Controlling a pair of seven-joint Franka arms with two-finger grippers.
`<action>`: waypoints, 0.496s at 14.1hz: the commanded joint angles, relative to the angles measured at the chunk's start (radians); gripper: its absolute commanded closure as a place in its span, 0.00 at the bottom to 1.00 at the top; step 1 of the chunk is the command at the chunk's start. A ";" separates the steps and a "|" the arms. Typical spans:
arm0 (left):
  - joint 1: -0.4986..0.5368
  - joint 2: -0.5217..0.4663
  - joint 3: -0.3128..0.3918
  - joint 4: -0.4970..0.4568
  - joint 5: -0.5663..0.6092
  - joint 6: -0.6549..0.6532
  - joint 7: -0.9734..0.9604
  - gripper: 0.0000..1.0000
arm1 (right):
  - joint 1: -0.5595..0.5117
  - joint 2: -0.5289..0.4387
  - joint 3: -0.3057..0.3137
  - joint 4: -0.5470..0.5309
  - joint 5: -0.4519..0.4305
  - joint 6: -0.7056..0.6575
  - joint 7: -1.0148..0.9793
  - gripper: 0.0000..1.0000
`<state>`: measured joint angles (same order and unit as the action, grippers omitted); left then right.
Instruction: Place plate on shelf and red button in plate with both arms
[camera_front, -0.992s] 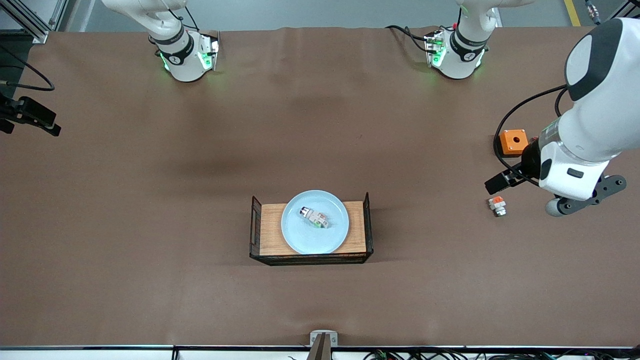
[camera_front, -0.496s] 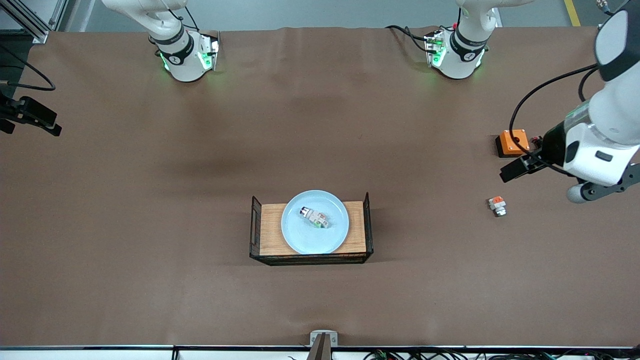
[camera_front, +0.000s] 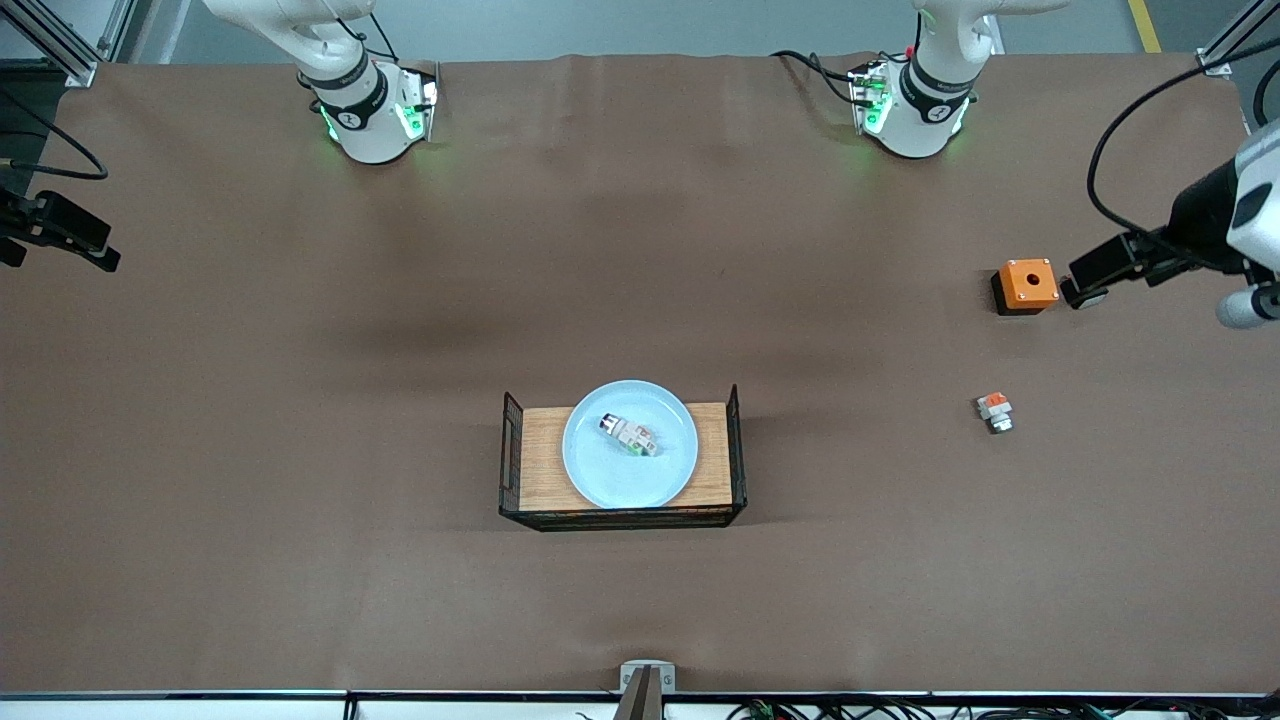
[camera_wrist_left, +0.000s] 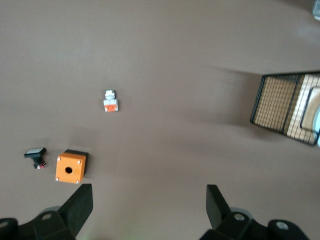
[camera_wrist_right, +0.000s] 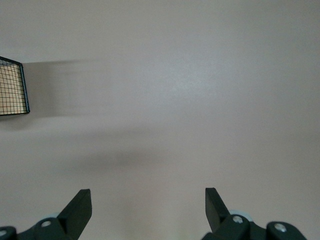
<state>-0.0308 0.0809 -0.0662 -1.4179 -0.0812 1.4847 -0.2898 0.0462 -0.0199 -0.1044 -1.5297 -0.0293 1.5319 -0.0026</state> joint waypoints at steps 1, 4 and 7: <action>-0.020 -0.055 0.017 -0.029 -0.015 -0.029 0.038 0.00 | -0.019 -0.002 0.014 0.011 -0.003 -0.007 -0.001 0.00; -0.011 -0.076 0.023 -0.027 -0.002 -0.020 0.066 0.00 | -0.020 -0.002 0.014 0.011 -0.003 -0.012 -0.001 0.00; 0.012 -0.084 0.023 -0.036 -0.002 -0.020 0.112 0.00 | -0.022 -0.002 0.012 0.010 -0.003 -0.016 -0.007 0.00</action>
<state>-0.0273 0.0249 -0.0466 -1.4232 -0.0812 1.4620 -0.2164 0.0456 -0.0199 -0.1050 -1.5296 -0.0293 1.5273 -0.0026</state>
